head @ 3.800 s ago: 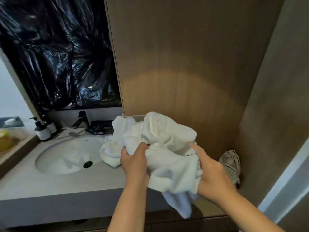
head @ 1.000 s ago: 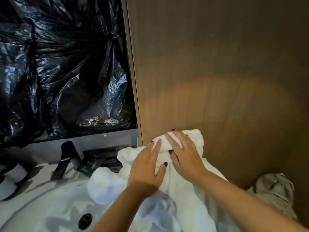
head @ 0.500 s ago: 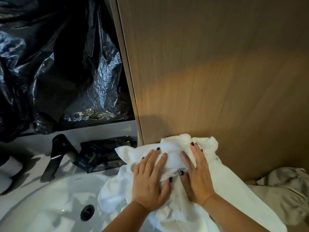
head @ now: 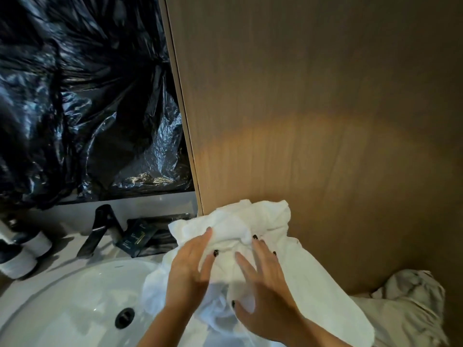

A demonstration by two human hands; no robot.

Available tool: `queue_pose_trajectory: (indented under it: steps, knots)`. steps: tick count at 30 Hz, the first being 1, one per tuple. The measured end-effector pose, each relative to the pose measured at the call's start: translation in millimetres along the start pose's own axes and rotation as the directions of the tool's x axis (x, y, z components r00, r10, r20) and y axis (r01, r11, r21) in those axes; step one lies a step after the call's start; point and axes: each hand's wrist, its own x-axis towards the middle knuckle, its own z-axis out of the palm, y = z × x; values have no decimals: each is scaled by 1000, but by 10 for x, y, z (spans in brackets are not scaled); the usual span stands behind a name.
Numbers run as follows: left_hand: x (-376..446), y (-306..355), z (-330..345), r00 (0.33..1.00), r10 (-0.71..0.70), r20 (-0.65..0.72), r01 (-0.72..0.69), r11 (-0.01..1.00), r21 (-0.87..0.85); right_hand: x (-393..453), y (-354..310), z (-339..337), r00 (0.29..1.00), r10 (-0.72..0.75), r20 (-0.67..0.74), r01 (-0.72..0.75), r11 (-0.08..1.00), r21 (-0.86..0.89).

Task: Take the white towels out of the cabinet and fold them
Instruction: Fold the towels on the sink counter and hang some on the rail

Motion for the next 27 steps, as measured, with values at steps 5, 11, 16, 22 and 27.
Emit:
queue_pose_trajectory:
  steps: [5, 11, 16, 22, 27]
  knots:
    - [-116, 183, -159, 974, -179, -140, 168, 982, -82, 34, 320, -214, 989, 124, 80, -134, 981, 142]
    - [-287, 386, -253, 980, -165, -109, 145, 975, -168, 48, 110, -323, 999, 48, 23, -52, 971, 233]
    - [-515, 332, -49, 965, -211, 154, 218, 975, -29, 394, -68, -569, 979, -76, -188, 84, 996, 36]
    - [-543, 286, -344, 956, -283, 73, 275, 956, 98, 687, -112, -964, 998, -3, -58, 8, 997, 77]
    - [-503, 404, -974, 985, -168, -25, 168, 986, -22, 555, -499, -1136, 984, 45, -172, -9, 979, 204]
